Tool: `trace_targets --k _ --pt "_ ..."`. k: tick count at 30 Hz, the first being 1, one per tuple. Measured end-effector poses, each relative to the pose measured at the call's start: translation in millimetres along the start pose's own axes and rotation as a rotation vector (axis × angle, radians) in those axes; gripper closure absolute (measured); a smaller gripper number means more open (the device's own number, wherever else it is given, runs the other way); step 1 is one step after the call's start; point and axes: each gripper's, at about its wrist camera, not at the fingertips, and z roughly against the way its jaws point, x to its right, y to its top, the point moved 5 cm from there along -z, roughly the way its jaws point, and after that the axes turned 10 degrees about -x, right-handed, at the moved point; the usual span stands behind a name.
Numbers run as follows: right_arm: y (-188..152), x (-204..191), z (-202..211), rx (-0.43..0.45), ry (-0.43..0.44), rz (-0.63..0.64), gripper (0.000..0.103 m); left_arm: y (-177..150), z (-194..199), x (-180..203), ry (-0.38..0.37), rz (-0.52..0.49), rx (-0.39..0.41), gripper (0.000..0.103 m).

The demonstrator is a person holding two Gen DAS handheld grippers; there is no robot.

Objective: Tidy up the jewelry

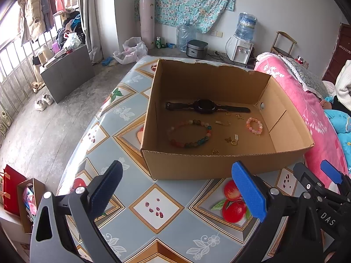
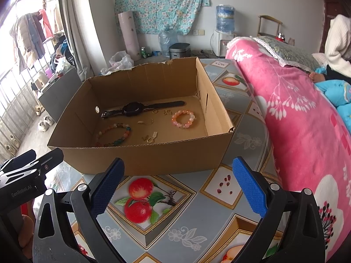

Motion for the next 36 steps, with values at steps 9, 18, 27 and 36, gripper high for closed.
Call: trace_targets --k 9,18,27,36 --pt "0.6 -0.1 -0.6 -0.001 0.002 0.001 0.008 0.3 0.1 -0.4 -0.001 0.000 -0.001 0.005" --pt "1.6 -0.1 -1.5 -0.002 0.005 0.009 0.008 0.6 0.2 -0.5 0.000 0.001 -0.001 0.005" --pt "3.8 1.8 -3.1 -0.008 0.012 0.014 0.008 0.1 -0.6 -1.1 0.001 0.002 -0.002 0.005" --pt "3.7 2.3 -3.4 -0.009 0.012 0.014 0.008 0.6 -0.5 -1.3 0.000 0.001 -0.003 0.005"
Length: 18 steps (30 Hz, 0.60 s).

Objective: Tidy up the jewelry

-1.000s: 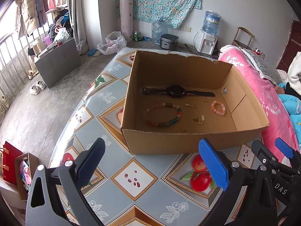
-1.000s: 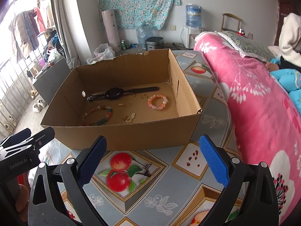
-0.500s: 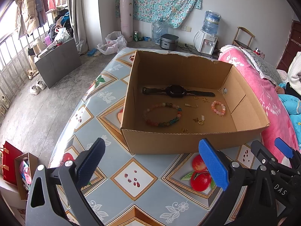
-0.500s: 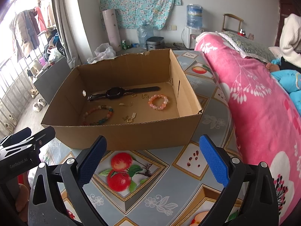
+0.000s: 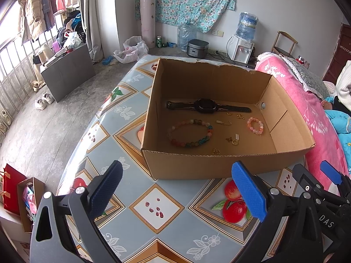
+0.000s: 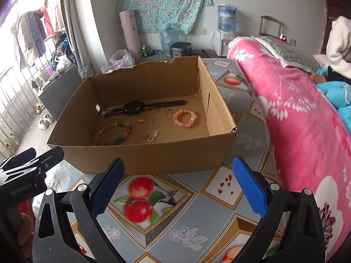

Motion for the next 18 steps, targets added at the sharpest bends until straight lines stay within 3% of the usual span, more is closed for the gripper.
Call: trace_targets --k 18 --pt "0.0 -0.4 -1.6 -0.003 0.002 0.007 0.008 -1.3 -3.4 2.2 -0.005 0.002 -0.006 0.005"
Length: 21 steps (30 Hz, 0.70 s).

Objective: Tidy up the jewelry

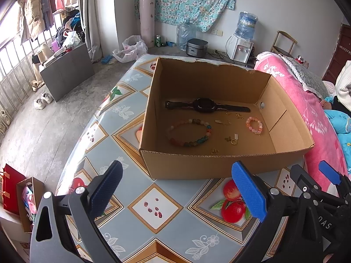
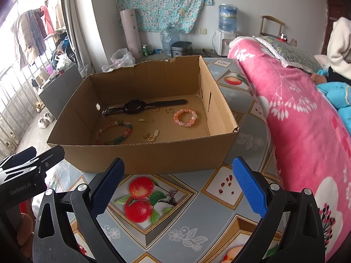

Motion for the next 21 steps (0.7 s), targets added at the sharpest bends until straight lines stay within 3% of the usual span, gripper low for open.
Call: trace_targets --k 21 --pt "-0.1 -1.8 -1.0 -0.001 0.005 -0.001 0.008 1.4 2.6 -0.1 0.001 0.006 -0.002 0.005"
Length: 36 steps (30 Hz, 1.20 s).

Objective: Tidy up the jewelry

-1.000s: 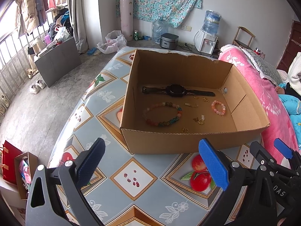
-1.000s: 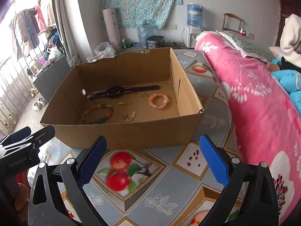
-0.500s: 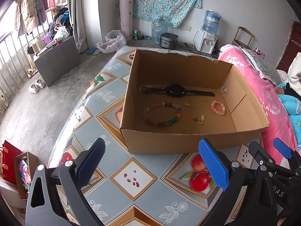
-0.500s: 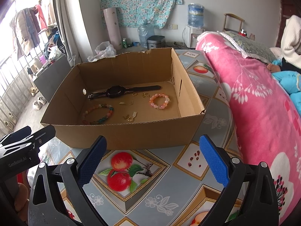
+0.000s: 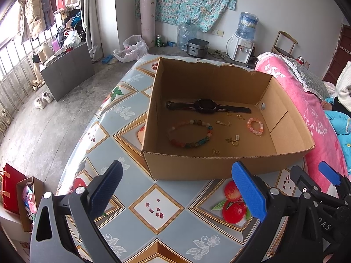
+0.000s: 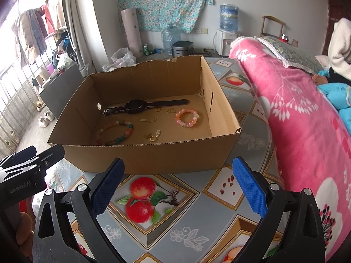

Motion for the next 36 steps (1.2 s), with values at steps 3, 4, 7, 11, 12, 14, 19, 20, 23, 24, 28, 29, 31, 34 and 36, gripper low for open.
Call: trace_targets --k 3,4,7,11,12,14,19,20,23,24,28,29,31,34,36 --pt "0.8 -0.2 -1.4 -0.004 0.000 0.003 0.008 0.1 0.1 -0.3 -0.001 0.002 -0.002 0.005" --pt "1.1 -0.5 -1.9 -0.004 0.001 0.006 0.008 0.0 0.3 -0.6 -0.001 0.003 -0.002 0.005" --pt "1.1 -0.5 -1.9 -0.004 0.000 0.007 0.008 0.3 0.2 -0.7 0.000 0.002 0.000 0.005" --pt "0.9 -0.8 -1.7 -0.004 0.000 0.005 0.008 0.9 0.1 -1.4 -0.001 0.003 -0.001 0.005" --pt "0.8 -0.8 -1.6 -0.004 0.000 0.006 0.008 0.7 0.2 -1.3 -0.001 0.004 -0.001 0.005" --pt "1.2 -0.9 -2.1 -0.005 0.002 0.009 0.008 0.4 0.6 -1.1 -0.001 0.005 0.000 0.005" --pt "1.2 -1.1 -2.0 -0.004 0.001 0.008 0.008 0.4 0.6 -1.6 0.001 0.006 0.002 0.005" --pt "1.3 -1.1 -2.1 -0.004 0.002 0.009 0.008 0.9 0.5 -2.0 0.000 0.006 0.002 0.005" --pt "1.6 -1.3 -2.3 -0.006 0.002 0.011 0.008 1.1 0.6 -1.8 0.000 0.006 0.002 0.005" --pt "1.4 -1.2 -2.2 -0.006 0.002 0.011 0.008 0.9 0.6 -1.8 -0.001 0.006 0.001 0.005" --pt "2.1 -1.0 -2.4 -0.004 0.004 0.014 0.008 0.8 1.1 -1.6 -0.003 0.007 0.003 0.005" --pt "1.9 -0.3 -2.3 -0.003 0.004 0.015 0.008 0.7 1.1 -1.4 -0.002 0.006 0.004 0.005" --pt "2.2 1.4 -2.7 -0.004 0.005 0.018 0.008 0.7 1.2 -0.7 -0.002 0.006 0.003 0.005" --pt "3.0 4.0 -3.1 -0.007 0.008 0.022 0.008 0.4 1.3 -0.3 -0.004 0.011 -0.002 0.005" --pt "2.8 4.4 -3.0 -0.007 0.007 0.023 0.008 0.8 1.4 -0.2 -0.005 0.011 -0.002 0.005"
